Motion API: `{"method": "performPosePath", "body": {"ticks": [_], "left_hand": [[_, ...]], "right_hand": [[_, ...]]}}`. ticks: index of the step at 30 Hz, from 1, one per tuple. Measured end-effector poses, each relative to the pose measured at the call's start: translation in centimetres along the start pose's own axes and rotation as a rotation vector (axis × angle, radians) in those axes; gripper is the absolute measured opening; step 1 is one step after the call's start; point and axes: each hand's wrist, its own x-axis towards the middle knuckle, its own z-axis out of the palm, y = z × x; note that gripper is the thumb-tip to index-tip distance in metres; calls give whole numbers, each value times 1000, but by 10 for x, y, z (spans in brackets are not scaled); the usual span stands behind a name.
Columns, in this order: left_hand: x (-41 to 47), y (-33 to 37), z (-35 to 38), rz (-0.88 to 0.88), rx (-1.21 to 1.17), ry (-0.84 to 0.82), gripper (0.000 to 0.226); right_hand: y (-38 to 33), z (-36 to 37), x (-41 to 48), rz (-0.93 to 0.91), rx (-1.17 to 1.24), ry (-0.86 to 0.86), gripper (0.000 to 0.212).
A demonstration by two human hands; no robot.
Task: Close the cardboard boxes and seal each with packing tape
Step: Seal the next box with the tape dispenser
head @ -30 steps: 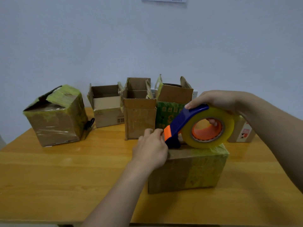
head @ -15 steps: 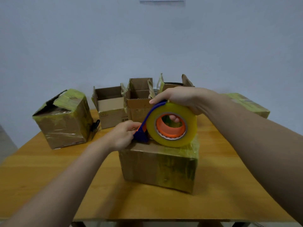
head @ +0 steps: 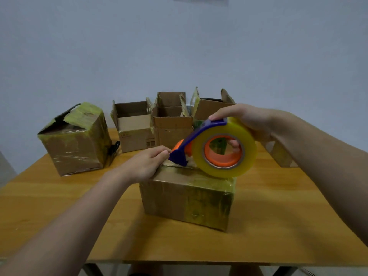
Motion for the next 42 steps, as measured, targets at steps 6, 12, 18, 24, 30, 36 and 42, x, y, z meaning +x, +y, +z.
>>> {"method": "performPosePath", "body": {"ticks": [6,12,18,24,30,36,42], "left_hand": [[4,8,-4,-18,413,12,41],[7,30,14,38,488,42,41],[2,27,18,3,569,30,46],[-3,30,18,-11,597,9,48],[6,49,19,3,631,15,50],[4,57,44,109,571,-14,49],[5,54,41,112,590,-26,53]], "right_hand": [[10,-6,-10,-48,-62,74,37],[-4,10,-10,-79,-256,64,39],[9,-4,-20,-17,-86,-37,48],[17,-30,-33,53,-126,-7,43],[22,-19,-26,-32,-246,37,46],[34,-32,-35,19,-99,-27,52],[51,-49,-42,65,-52,-107,61]]}}
